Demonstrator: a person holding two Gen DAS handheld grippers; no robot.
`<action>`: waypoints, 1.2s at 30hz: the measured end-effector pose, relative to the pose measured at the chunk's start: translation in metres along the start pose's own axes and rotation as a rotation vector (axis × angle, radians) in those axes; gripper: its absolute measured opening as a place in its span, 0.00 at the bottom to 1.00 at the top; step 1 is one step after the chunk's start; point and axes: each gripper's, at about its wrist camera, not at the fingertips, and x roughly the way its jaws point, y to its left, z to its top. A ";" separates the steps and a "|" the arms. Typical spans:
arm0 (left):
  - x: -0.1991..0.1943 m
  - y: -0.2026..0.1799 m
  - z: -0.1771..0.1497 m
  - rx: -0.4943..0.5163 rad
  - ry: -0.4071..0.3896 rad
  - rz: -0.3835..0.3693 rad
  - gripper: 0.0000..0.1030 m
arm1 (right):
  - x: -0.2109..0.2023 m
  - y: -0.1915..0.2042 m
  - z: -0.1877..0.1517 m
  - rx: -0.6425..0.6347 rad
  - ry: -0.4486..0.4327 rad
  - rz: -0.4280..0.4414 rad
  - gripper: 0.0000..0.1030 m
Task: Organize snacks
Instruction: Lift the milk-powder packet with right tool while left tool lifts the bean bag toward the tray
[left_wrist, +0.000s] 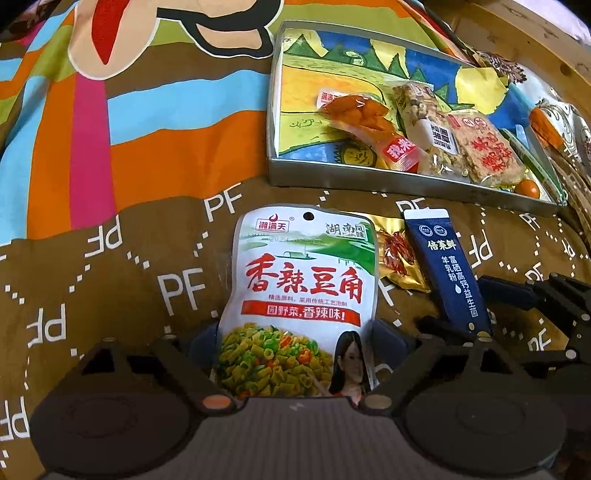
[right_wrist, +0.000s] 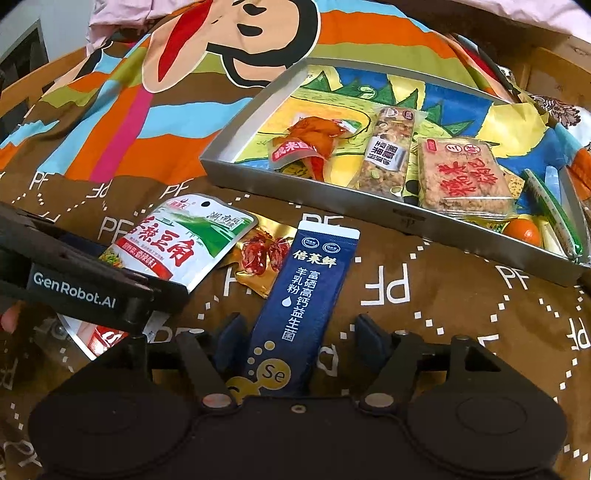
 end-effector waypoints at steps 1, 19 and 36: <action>0.000 0.000 0.000 0.004 -0.001 0.003 0.84 | -0.001 0.000 0.000 0.003 0.001 0.010 0.59; -0.037 -0.023 -0.027 0.024 0.013 0.021 0.59 | -0.031 -0.003 -0.011 -0.002 0.029 0.011 0.38; -0.071 -0.035 -0.034 -0.011 -0.062 0.010 0.52 | -0.074 -0.015 -0.015 0.008 -0.129 -0.032 0.38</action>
